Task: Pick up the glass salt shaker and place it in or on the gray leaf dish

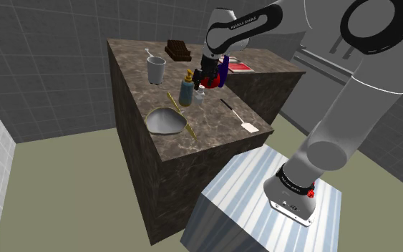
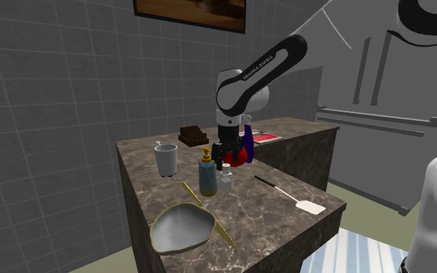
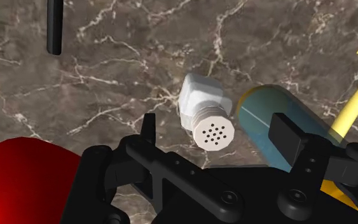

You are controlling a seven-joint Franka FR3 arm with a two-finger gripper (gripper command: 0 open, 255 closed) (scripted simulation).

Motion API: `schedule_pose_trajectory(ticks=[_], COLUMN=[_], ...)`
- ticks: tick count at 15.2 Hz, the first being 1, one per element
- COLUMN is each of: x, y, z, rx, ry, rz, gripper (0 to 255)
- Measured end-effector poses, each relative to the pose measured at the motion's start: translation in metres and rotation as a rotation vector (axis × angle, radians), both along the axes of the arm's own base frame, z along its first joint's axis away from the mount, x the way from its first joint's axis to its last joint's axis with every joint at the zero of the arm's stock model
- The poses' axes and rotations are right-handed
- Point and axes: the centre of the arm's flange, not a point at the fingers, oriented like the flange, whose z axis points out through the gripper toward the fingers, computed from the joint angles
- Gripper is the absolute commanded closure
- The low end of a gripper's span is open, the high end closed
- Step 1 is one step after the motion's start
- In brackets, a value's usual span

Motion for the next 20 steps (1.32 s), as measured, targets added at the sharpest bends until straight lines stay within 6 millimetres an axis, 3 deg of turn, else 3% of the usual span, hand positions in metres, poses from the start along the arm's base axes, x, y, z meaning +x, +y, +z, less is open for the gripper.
schedule_pose_trajectory(ticks=[5, 6, 17, 20], x=[0.0002, 0.0000, 0.0012, -0.0009], y=[-0.0015, -0.0008, 0.0002, 0.0004], z=[-0.0002, 0.0001, 0.0002, 0.0093], rx=[0.000, 0.000, -0.001, 0.000], ry=[-0.004, -0.003, -0.002, 0.007], rz=[-0.001, -0.001, 0.001, 0.002], gripper=[0, 255, 255, 255])
